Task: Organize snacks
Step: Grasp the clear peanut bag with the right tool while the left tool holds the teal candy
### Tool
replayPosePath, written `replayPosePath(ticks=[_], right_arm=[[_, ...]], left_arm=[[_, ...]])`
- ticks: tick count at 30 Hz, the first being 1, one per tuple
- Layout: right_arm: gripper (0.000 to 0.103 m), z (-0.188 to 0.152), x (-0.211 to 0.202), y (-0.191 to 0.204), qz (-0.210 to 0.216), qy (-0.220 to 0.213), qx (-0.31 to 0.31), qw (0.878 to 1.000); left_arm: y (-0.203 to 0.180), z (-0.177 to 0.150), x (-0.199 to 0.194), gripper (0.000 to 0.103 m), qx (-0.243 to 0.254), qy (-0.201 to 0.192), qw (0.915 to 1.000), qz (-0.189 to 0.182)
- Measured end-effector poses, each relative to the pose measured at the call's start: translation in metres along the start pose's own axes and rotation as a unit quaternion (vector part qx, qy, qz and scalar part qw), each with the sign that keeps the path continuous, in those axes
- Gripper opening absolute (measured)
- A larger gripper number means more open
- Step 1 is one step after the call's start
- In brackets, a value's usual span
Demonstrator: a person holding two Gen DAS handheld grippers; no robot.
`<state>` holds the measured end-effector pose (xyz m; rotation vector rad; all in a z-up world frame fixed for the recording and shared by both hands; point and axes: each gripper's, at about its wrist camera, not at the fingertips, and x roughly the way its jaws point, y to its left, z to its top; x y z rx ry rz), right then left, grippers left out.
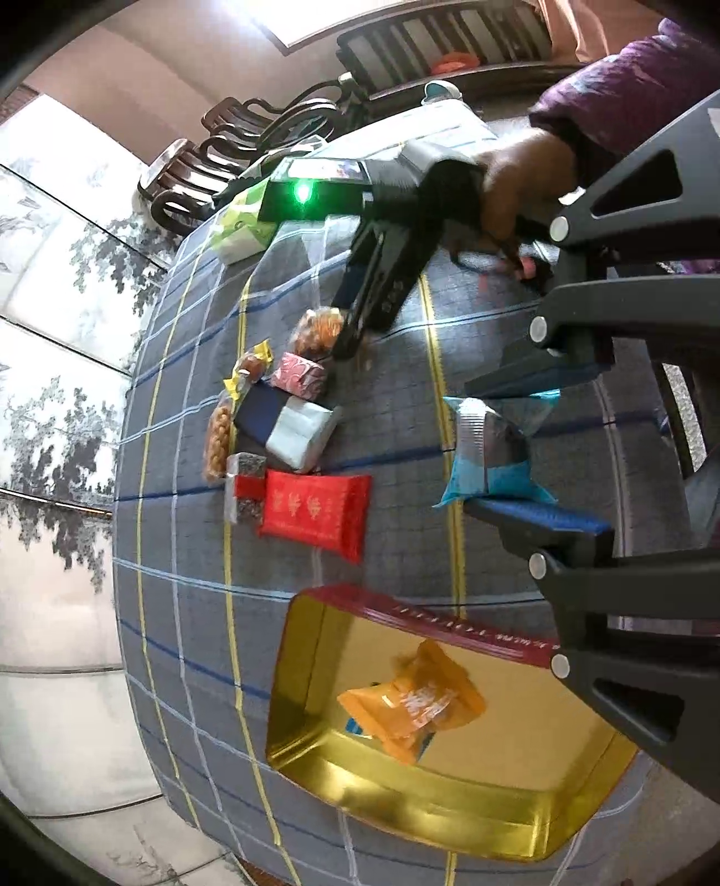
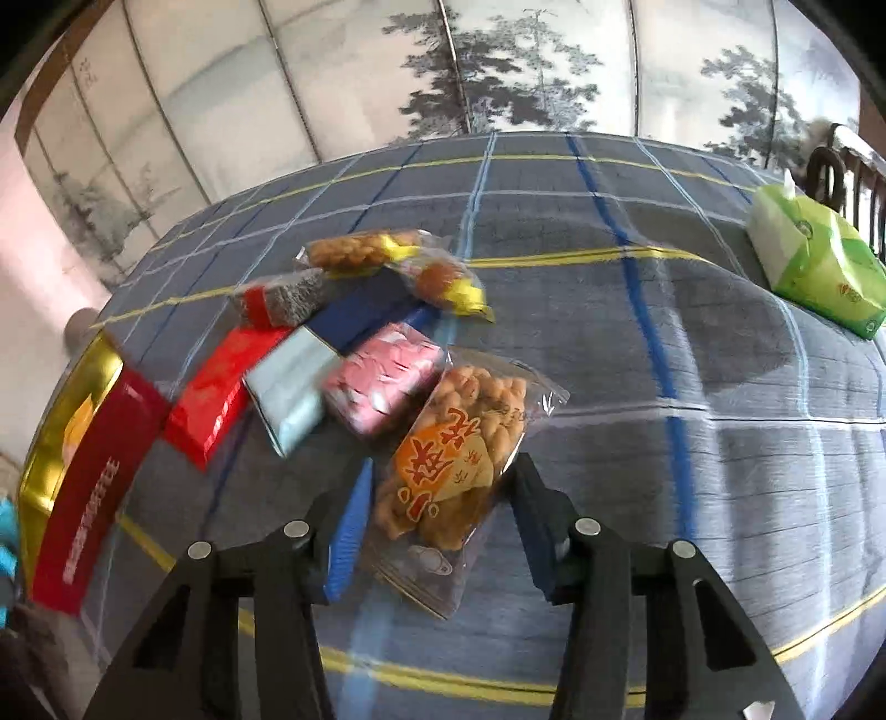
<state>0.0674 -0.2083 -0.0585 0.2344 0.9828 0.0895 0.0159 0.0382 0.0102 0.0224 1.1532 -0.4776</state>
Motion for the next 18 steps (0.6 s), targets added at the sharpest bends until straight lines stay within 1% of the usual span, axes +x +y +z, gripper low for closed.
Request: replayPosePath(ticks=[1, 2, 3, 4, 6, 9, 12, 14, 18], right_arm=[[0.045, -0.002, -0.005, -0.009, 0.013, 0.002, 0.006, 1.000], [0.042, -0.004, -0.007, -0.015, 0.020, 0.001, 0.012, 1.000], [0.036, -0.008, -0.015, -0.022, 0.033, -0.004, 0.019, 0.999], [0.036, -0.010, -0.022, -0.027, 0.041, -0.011, 0.023, 0.999], [0.036, -0.017, -0.033, -0.031, 0.034, -0.023, 0.024, 0.999], [0.036, -0.025, -0.028, -0.034, 0.036, -0.016, 0.033, 0.999], [0.036, -0.031, -0.028, -0.026, 0.031, -0.021, 0.018, 0.999], [0.037, -0.031, -0.028, -0.018, 0.010, -0.022, 0.003, 1.000], [0.043, -0.030, -0.022, -0.017, -0.011, -0.016, 0.013, 1.000]], left_arm=[[-0.001, -0.002, -0.001, 0.035, 0.001, 0.000, 1.0000, 0.000], [-0.001, -0.004, -0.002, 0.035, 0.000, -0.001, 1.0000, -0.001], [-0.002, -0.006, -0.003, 0.035, -0.002, -0.002, 1.0000, -0.002], [-0.002, -0.007, -0.005, 0.035, -0.003, -0.004, 1.0000, -0.003], [-0.003, -0.010, -0.009, 0.036, -0.005, -0.012, 0.9999, 0.000], [-0.004, -0.014, -0.010, 0.036, -0.009, -0.013, 0.9999, 0.005], [-0.003, -0.018, -0.010, 0.036, -0.014, -0.009, 0.9999, 0.005], [-0.003, -0.021, -0.013, 0.036, -0.012, -0.013, 0.9998, 0.013], [-0.001, -0.027, -0.018, 0.036, -0.013, -0.020, 0.9994, 0.024]])
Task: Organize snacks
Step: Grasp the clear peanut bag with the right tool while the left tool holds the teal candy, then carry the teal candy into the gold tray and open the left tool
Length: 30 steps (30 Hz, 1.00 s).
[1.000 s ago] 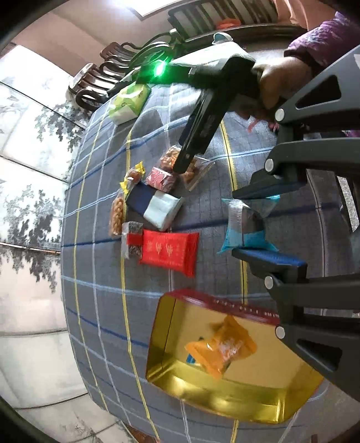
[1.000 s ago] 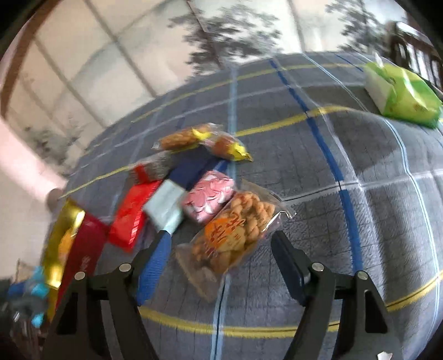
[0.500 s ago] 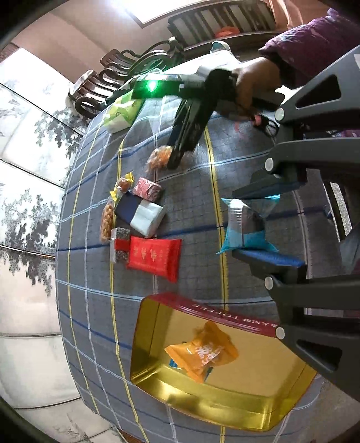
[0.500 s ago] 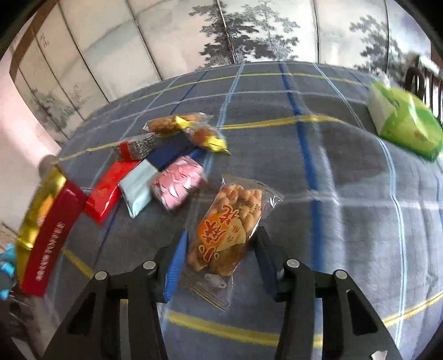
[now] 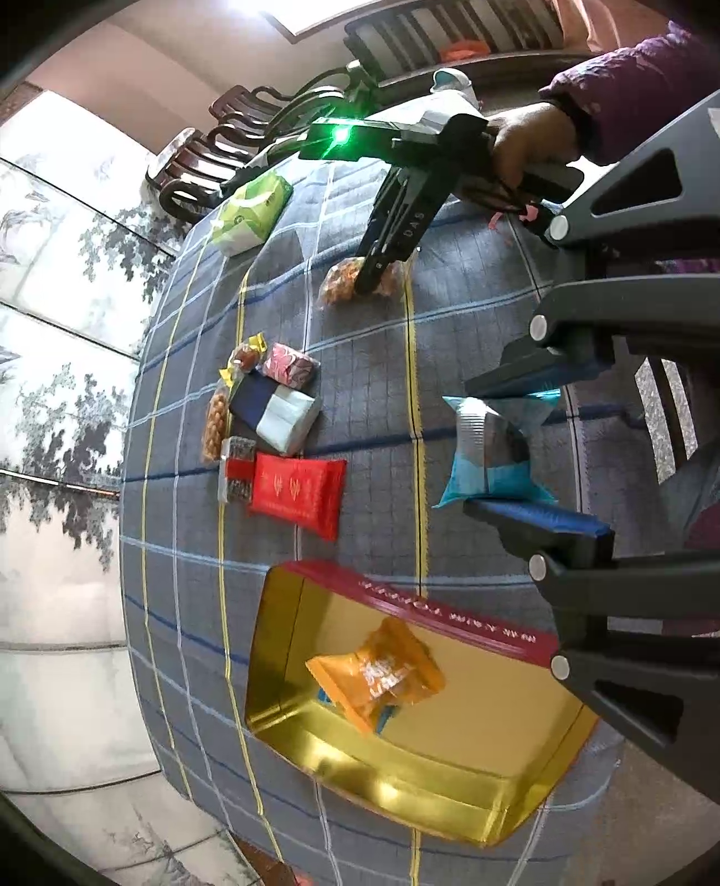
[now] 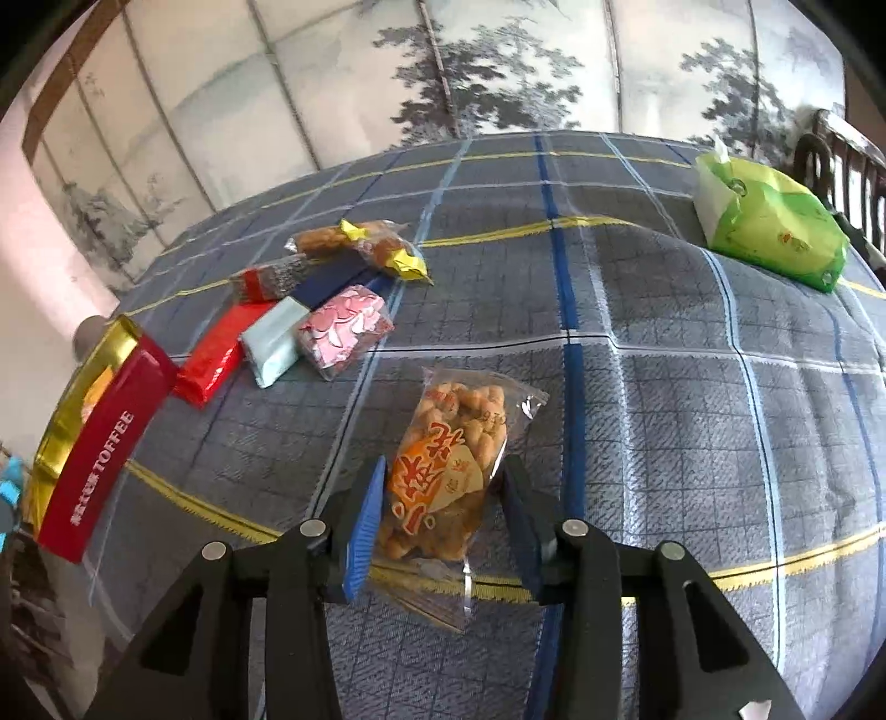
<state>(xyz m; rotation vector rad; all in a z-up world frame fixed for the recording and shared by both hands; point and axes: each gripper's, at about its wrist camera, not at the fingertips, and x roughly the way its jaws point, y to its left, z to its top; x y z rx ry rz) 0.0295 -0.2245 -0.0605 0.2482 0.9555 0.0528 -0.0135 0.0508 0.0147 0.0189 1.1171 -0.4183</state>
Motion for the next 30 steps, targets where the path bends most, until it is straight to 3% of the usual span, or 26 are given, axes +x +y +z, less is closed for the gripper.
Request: replayPosePath(ticks=[3, 5, 8, 13, 30], right_arm=[[0.045, 0.000, 0.004, 0.009, -0.015, -0.001, -0.019, 1.000], [0.038, 0.000, 0.005, 0.012, -0.019, -0.006, -0.025, 0.999], [0.037, -0.002, 0.004, 0.009, -0.014, -0.014, -0.022, 1.000], [0.036, -0.009, 0.000, 0.003, -0.023, -0.046, -0.018, 0.999], [0.037, -0.008, -0.001, 0.001, -0.020, -0.047, -0.021, 0.998]], left_arm=[[0.005, -0.002, -0.003, 0.036, -0.007, -0.004, 1.0000, -0.001], [0.008, -0.003, -0.004, 0.036, -0.011, -0.006, 0.9999, 0.001], [0.013, -0.005, -0.006, 0.036, -0.017, -0.010, 0.9998, 0.001], [0.016, -0.010, -0.010, 0.036, -0.016, -0.023, 0.9995, 0.017], [0.037, -0.019, -0.020, 0.036, -0.024, -0.047, 0.9971, 0.054]])
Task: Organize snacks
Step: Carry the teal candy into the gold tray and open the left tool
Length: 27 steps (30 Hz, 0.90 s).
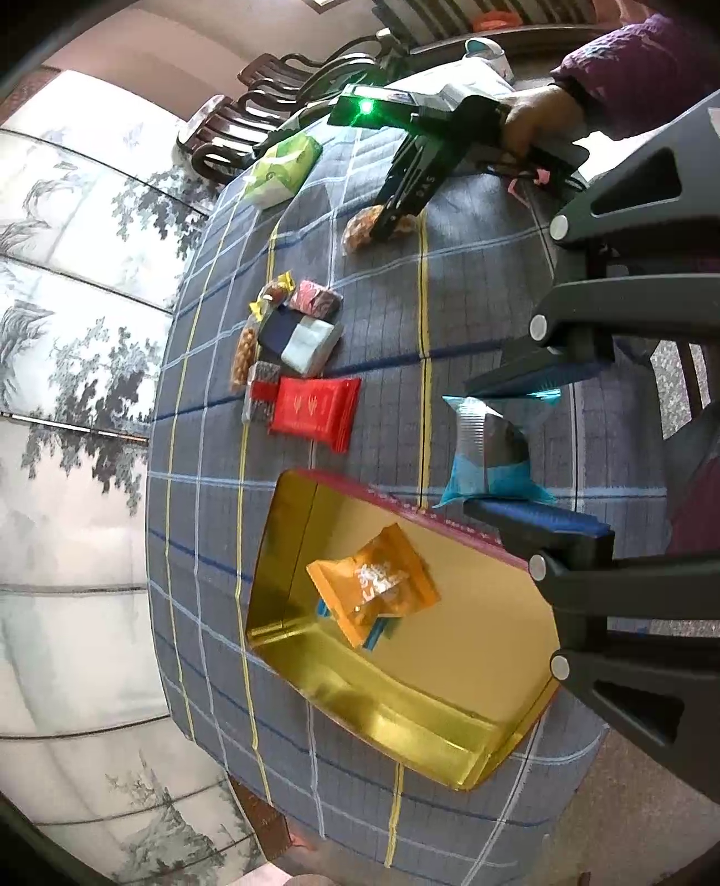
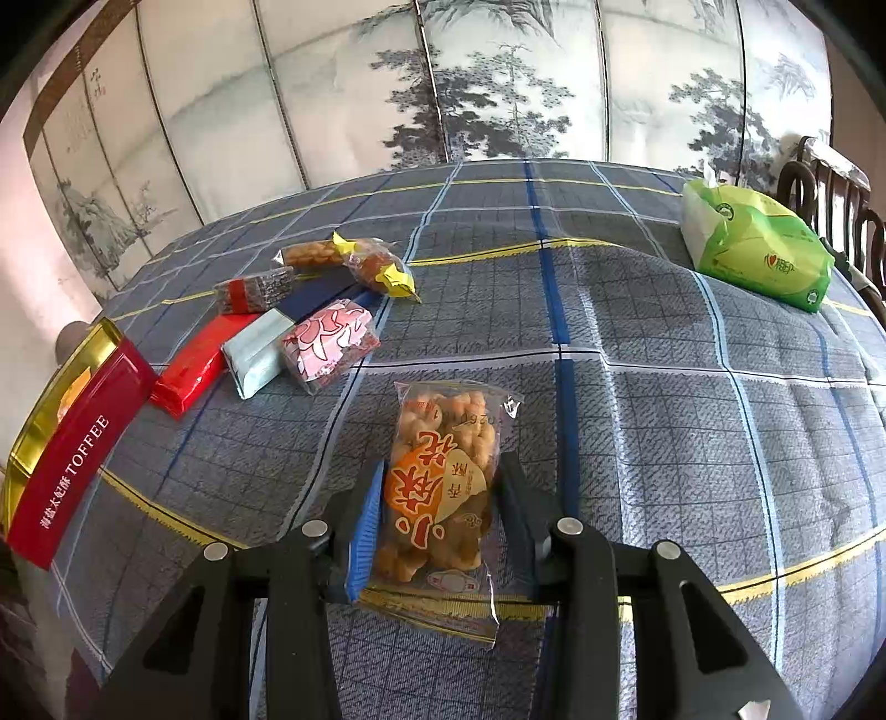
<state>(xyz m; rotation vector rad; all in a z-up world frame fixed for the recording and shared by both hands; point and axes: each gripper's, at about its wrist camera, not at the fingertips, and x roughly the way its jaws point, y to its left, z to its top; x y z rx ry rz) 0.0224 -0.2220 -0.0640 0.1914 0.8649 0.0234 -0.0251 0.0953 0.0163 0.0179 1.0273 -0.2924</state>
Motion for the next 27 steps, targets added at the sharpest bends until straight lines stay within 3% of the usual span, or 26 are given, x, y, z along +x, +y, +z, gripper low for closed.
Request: replayPosePath(ticks=[9, 19, 27], right_arm=[[0.037, 0.000, 0.000, 0.000, 0.002, 0.000, 0.000, 1.000], [0.037, 0.000, 0.000, 0.001, 0.005, 0.000, 0.000, 1.000], [0.037, -0.001, -0.001, 0.001, 0.006, 0.000, -0.001, 1.000]], left_arm=[[0.048, -0.003, -0.003, 0.036, -0.039, -0.008, 0.9989, 0.026], [0.114, 0.007, 0.005, 0.036, -0.073, -0.019, 0.9927, 0.094], [0.118, 0.013, 0.026, 0.036, -0.043, -0.009, 0.9927, 0.113]])
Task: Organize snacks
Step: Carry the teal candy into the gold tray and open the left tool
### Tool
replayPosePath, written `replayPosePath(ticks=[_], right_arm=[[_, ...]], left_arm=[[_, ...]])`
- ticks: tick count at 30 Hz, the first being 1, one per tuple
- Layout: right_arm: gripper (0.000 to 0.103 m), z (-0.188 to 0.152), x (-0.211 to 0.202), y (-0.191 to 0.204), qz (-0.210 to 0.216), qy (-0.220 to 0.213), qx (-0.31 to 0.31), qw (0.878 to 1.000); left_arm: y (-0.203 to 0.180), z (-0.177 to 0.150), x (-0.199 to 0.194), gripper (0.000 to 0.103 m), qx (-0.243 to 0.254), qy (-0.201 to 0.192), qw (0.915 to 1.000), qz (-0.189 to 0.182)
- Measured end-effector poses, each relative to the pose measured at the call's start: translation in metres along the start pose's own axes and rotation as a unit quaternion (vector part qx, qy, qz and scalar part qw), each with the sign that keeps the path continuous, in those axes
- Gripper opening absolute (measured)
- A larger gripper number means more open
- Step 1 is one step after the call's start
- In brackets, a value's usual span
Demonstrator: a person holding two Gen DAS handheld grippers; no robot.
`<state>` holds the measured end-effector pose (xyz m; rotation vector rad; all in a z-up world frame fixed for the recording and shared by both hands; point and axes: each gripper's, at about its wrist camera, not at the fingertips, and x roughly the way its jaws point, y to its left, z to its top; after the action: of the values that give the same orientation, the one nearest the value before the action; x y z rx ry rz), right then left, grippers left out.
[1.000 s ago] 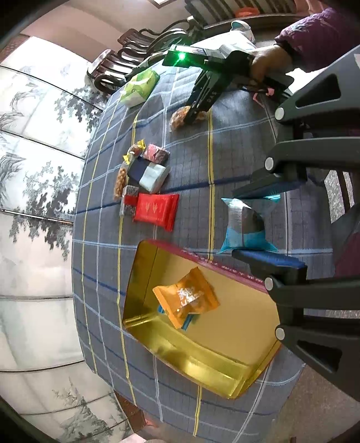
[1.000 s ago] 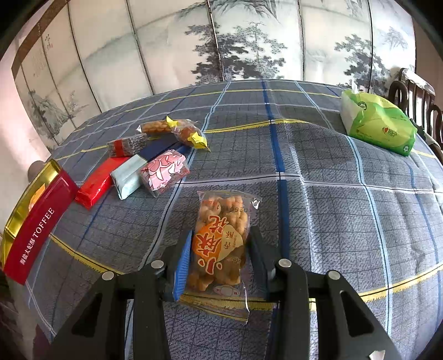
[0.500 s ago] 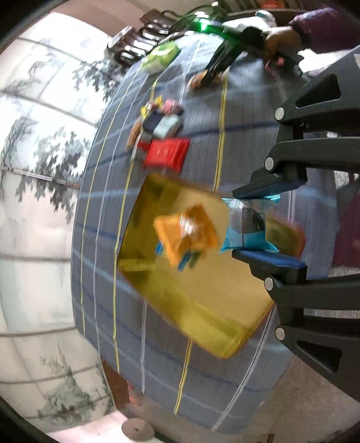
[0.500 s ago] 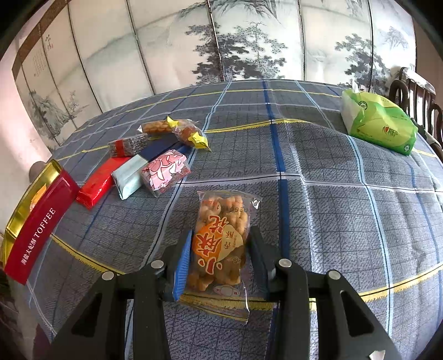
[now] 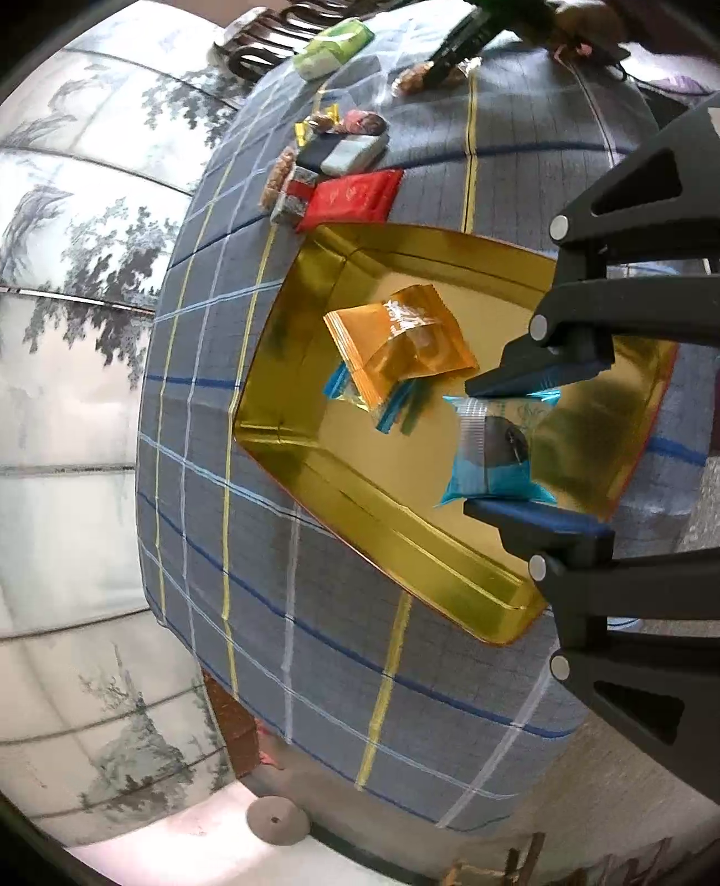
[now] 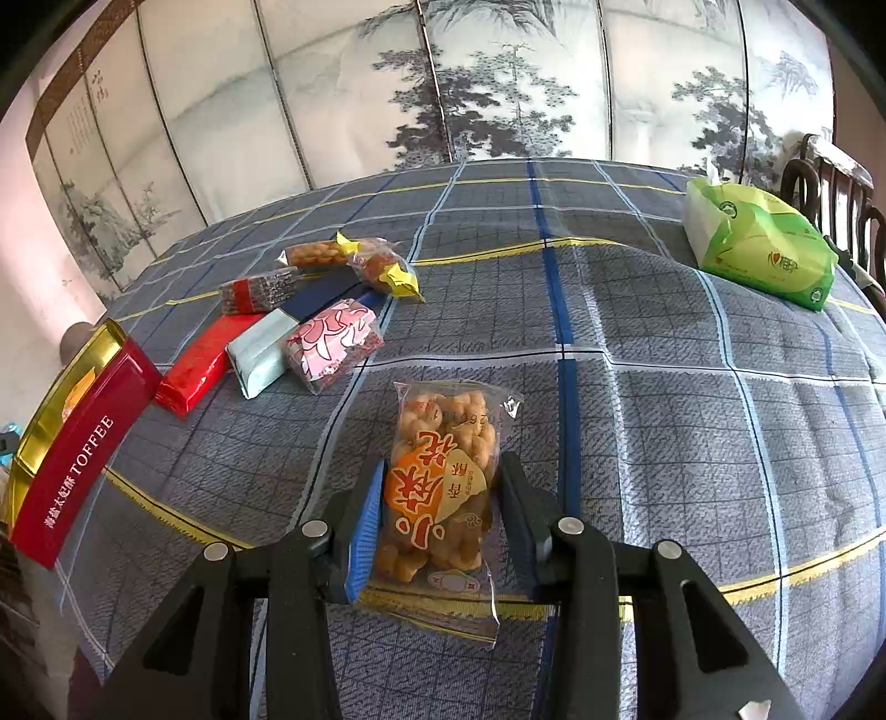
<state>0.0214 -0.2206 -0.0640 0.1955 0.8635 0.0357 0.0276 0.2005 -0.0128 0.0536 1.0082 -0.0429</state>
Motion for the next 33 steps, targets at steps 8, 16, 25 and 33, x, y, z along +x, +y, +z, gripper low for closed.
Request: replayPosePath(ticks=[8, 16, 25, 33], right_arm=[[0.037, 0.000, 0.000, 0.000, 0.000, 0.000, 0.000, 1.000], [0.038, 0.000, 0.000, 0.001, 0.000, 0.000, 0.000, 1.000], [0.038, 0.000, -0.001, 0.002, 0.001, 0.000, -0.001, 1.000], [0.038, 0.000, -0.001, 0.001, 0.001, 0.000, 0.000, 1.000]], left_arm=[[0.000, 0.029, 0.024, 0.036, 0.013, 0.004, 0.9999, 0.009], [-0.008, 0.064, 0.043, 0.036, 0.039, -0.012, 0.9989, 0.025], [-0.013, 0.091, 0.078, 0.036, 0.047, 0.006, 0.9979, 0.045], [-0.014, 0.102, 0.085, 0.042, 0.059, -0.006, 0.9965, 0.058]])
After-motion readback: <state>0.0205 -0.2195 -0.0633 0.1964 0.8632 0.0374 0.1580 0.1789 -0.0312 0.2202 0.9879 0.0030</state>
